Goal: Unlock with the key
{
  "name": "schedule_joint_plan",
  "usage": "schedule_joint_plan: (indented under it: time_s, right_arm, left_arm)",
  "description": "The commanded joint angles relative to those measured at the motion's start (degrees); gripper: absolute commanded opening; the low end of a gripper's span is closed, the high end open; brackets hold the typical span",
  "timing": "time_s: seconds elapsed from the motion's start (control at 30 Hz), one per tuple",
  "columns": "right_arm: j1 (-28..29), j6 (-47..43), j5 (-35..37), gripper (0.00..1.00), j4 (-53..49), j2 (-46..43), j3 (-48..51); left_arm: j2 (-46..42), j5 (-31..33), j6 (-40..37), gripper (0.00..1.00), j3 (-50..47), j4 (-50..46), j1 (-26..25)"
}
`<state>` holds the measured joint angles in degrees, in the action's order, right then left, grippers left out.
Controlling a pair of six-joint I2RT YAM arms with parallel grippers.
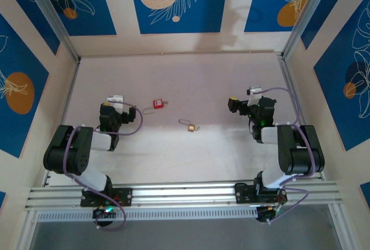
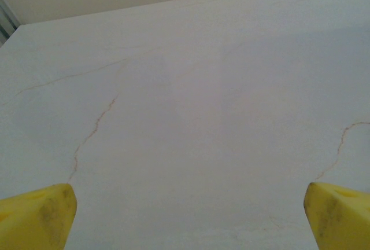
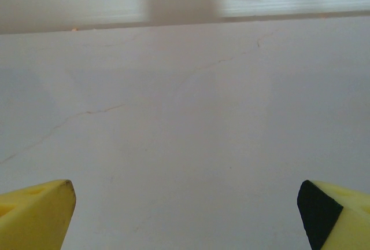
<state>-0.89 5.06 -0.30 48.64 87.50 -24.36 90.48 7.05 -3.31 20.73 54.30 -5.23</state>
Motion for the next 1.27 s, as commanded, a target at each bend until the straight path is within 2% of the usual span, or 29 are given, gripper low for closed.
schedule_joint_plan:
  time_s: [0.0, 1.23]
  right_arm:
    - [-0.2, 0.7, 1.8, 0.99, -3.1, -0.1, 0.1]
    - [0.9, 0.0, 3.3, 0.99, -2.4, -0.2, 0.5]
  left_arm:
    - [-0.9, -1.0, 0.6, 1.00, 0.4, -0.2, 0.7]
    - [-0.9, -1.5, 0.5, 1.00, 0.6, -0.5, 0.6]
